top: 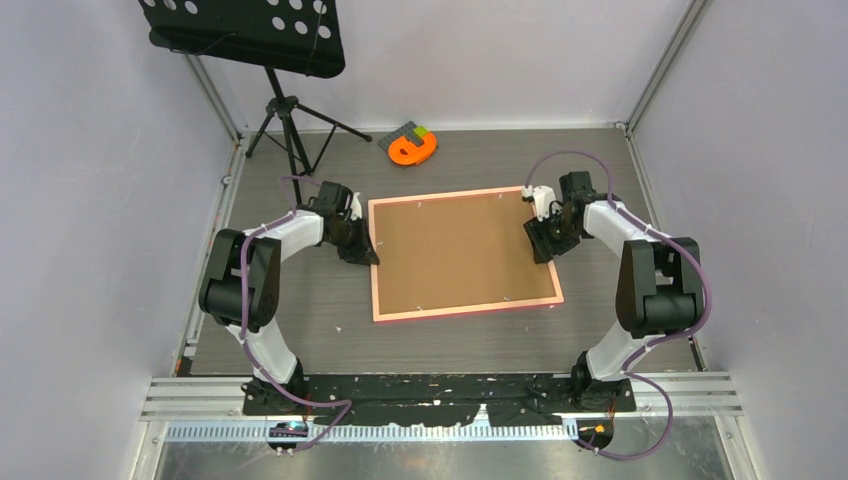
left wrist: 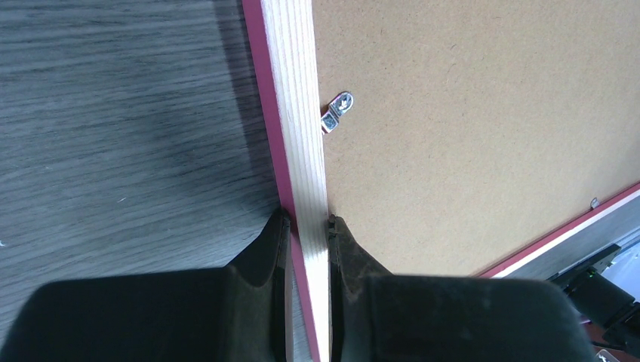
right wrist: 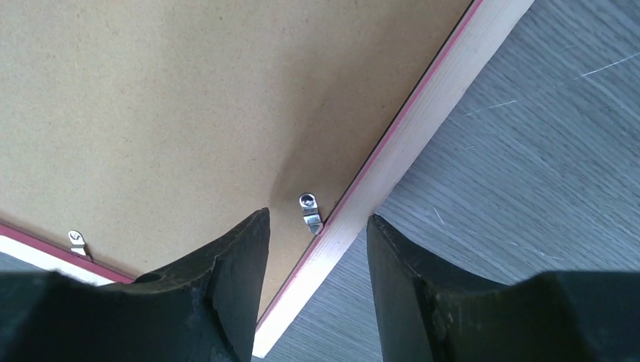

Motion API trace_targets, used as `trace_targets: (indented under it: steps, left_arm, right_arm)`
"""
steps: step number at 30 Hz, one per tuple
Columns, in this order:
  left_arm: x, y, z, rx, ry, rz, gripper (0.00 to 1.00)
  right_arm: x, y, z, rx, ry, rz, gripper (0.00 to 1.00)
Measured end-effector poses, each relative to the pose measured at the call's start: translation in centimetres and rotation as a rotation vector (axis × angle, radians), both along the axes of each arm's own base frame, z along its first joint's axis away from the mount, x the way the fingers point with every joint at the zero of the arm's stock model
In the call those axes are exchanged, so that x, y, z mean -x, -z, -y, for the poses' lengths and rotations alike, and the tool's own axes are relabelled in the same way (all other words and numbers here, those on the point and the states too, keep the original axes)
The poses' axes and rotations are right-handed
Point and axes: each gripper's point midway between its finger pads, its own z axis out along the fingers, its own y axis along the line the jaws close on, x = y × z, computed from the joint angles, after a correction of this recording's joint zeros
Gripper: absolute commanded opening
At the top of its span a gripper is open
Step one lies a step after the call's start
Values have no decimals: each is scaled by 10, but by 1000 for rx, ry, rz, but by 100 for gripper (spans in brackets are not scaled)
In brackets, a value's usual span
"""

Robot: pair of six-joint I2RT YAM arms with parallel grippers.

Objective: Put the photo into the frame
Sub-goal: Install the photo frame at the center of the board.

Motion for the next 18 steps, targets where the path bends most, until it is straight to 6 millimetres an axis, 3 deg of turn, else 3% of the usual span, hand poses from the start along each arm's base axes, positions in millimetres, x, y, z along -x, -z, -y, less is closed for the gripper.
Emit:
trace_targets:
  steps: [18]
  left_arm:
    - [0,0,0,3,0,-3,0]
  right_arm:
    - [4,3,10,56,-29,1,49]
